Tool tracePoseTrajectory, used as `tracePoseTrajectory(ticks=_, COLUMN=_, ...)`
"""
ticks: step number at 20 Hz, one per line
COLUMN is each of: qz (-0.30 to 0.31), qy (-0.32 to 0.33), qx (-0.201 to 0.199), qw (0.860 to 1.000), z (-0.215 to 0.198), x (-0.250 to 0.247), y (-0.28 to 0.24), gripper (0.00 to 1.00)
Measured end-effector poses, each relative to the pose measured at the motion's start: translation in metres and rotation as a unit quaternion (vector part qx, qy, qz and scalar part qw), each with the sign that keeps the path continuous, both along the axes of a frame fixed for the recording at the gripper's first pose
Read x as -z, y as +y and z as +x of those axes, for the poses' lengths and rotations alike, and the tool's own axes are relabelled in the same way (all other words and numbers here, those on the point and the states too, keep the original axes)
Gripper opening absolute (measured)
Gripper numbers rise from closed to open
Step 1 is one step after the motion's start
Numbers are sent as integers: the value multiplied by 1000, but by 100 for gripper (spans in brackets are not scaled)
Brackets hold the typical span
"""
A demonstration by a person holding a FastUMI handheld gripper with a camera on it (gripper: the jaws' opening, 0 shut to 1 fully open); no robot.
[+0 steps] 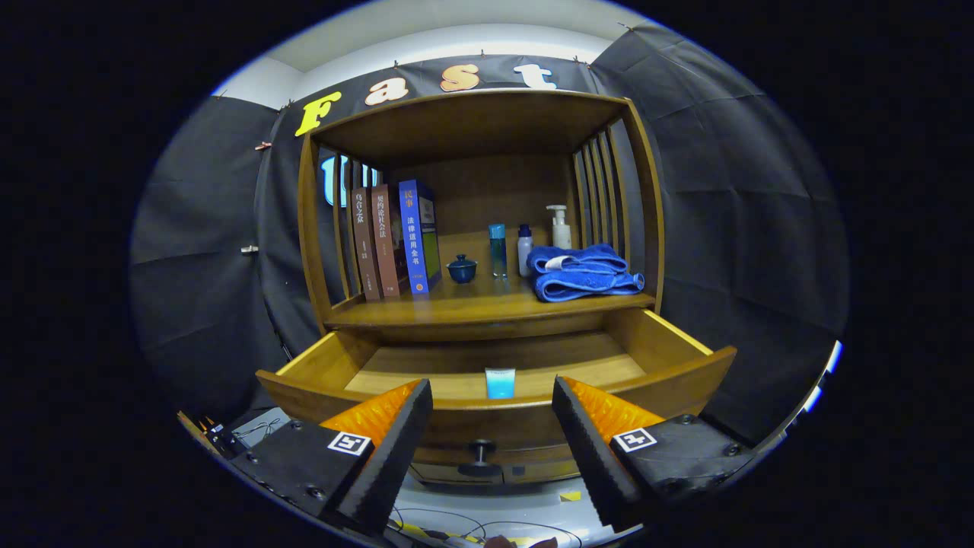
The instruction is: Pull open the drawer, take out the items inside it, and place them on the countertop above the cabinet.
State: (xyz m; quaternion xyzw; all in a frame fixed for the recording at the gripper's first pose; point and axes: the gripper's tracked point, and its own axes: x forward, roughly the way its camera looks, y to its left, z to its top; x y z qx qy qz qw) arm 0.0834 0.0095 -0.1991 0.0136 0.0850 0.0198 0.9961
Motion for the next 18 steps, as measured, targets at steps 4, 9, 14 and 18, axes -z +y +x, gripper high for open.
tracePoseTrajectory(ticks=4, qz=4, qy=12, qx=-19, qw=1000, z=18, x=-22, y=15, gripper=100)
tracePoseTrajectory(ticks=9, qz=-33, qy=46, qx=-31, qw=998, z=46, x=-27, y=29, gripper=100)
tracePoseTrajectory(ticks=14, qz=-15, qy=108, qx=-50, qw=993, z=81, x=-3, y=40, gripper=100)
tracePoseTrajectory(ticks=18, qz=-10, qy=216, qx=-41, qw=976, z=110, x=40, y=37, gripper=100)
